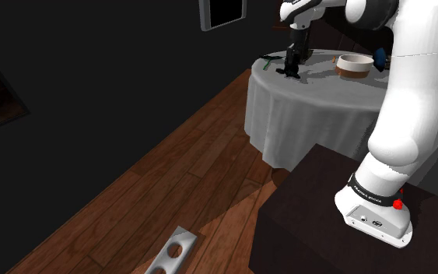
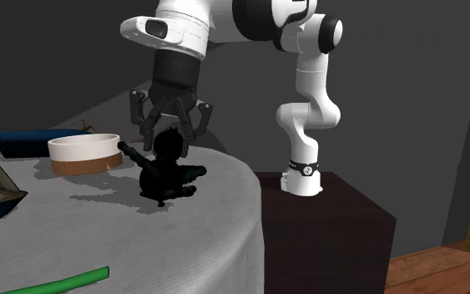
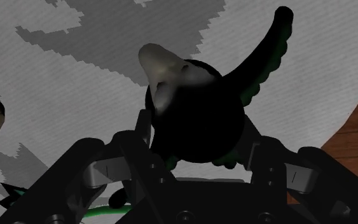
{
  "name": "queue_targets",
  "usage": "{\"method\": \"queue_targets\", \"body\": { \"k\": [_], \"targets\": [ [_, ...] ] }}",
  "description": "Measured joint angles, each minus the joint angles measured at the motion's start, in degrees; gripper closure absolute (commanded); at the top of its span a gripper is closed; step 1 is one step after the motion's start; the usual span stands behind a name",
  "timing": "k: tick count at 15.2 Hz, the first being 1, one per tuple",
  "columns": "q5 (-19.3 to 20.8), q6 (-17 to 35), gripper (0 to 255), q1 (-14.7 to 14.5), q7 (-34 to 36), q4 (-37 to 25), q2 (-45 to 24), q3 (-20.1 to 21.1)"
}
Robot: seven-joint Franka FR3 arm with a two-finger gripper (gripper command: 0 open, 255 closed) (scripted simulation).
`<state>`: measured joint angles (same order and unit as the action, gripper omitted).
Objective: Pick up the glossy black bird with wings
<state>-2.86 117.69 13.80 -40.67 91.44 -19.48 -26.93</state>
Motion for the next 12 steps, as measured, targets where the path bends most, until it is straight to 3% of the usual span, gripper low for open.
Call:
{"method": "queue_targets", "body": {
  "k": [12],
  "targets": [
    [0.18,-8.55,255,0.52,-0.46,-8.09,0.57,-0.33]
  ]
}}
